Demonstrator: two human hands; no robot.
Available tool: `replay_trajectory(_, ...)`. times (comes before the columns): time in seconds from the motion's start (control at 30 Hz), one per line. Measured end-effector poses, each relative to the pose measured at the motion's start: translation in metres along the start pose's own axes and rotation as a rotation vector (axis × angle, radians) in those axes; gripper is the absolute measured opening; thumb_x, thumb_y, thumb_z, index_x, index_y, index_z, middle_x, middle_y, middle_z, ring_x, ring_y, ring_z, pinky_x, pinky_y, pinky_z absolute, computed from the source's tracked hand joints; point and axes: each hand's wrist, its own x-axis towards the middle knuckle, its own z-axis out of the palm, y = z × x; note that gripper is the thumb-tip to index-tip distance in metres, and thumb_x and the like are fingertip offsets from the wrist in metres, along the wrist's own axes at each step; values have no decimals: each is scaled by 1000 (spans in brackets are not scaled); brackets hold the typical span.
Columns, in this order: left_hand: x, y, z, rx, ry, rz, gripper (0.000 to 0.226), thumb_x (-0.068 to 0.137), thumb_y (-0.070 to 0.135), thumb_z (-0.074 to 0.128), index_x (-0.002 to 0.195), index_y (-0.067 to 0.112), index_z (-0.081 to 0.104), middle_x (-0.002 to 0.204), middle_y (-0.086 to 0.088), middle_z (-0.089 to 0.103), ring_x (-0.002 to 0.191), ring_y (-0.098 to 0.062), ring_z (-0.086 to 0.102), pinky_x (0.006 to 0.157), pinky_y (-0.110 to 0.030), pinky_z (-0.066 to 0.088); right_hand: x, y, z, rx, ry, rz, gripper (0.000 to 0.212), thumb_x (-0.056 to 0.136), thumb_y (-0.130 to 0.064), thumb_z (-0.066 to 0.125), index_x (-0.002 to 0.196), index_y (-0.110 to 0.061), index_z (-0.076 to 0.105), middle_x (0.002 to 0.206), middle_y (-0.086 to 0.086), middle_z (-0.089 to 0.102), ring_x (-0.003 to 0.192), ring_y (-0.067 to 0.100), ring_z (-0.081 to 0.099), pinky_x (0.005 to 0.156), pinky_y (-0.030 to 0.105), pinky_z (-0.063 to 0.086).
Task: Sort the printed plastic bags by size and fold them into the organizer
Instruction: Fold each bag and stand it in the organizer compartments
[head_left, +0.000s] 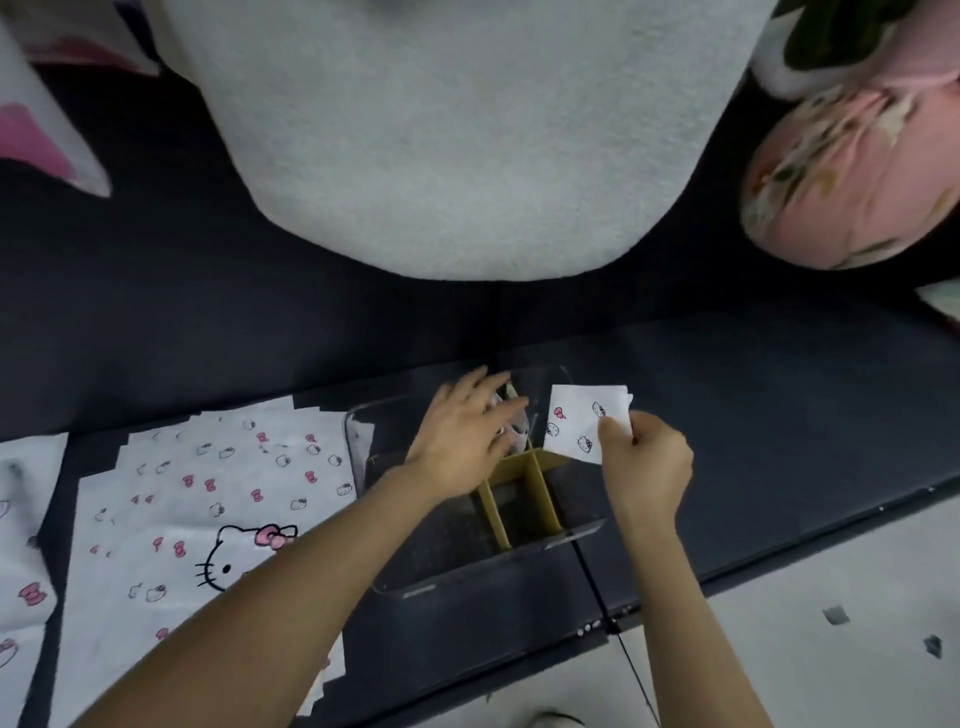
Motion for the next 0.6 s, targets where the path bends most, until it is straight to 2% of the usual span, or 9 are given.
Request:
replay_trajectory(0.07, 12, -5, 9, 71, -44, 115, 42, 98, 36, 43, 138, 23, 49, 154, -5, 29, 144, -28, 18, 116, -40, 6, 8, 2, 10, -49, -14, -47, 38, 80, -1, 52, 52, -12, 29, 50, 6, 35, 48, 16, 24, 47, 27, 17)
replay_trajectory(0.17, 11, -17, 17, 124, -33, 193, 45, 91, 41, 36, 114, 21, 68, 136, -4, 54, 132, -29, 43, 115, -41, 14, 14, 4, 20, -96, -76, -122, 41, 81, -2, 54, 51, -13, 27, 49, 2, 31, 47, 14, 23, 46, 27, 17)
replay_trajectory(0.27, -6, -27, 19, 146, 77, 190, 38, 89, 40, 41, 100, 22, 72, 115, 2, 67, 114, -22, 57, 110, -39, 17, 16, 0, 26, -112, -128, -204, 44, 81, -2, 54, 50, -15, 25, 47, -1, 28, 46, 13, 21, 46, 26, 17)
replay_trajectory(0.33, -16, -30, 19, 151, 116, 201, 37, 88, 39, 42, 100, 22, 72, 110, 3, 69, 109, -20, 60, 109, -40, 19, 17, -4, 29, -132, -156, -257, 45, 80, -2, 54, 49, -16, 24, 46, -3, 25, 45, 12, 19, 45, 26, 17)
replay_trajectory(0.47, -24, -32, 22, 170, 137, 210, 38, 89, 39, 42, 104, 20, 72, 112, 2, 69, 109, -20, 60, 108, -44, 21, 18, -14, 34, -208, -180, -379, 48, 82, -3, 55, 47, -19, 25, 44, -7, 26, 41, 7, 19, 44, 22, 14)
replay_trajectory(0.6, -24, -32, 22, 177, 186, 213, 37, 89, 37, 42, 103, 21, 72, 111, 2, 69, 108, -21, 60, 109, -47, 20, 21, -19, 39, -224, -169, -426, 49, 79, 0, 54, 47, -19, 22, 44, -7, 23, 41, 7, 16, 45, 21, 12)
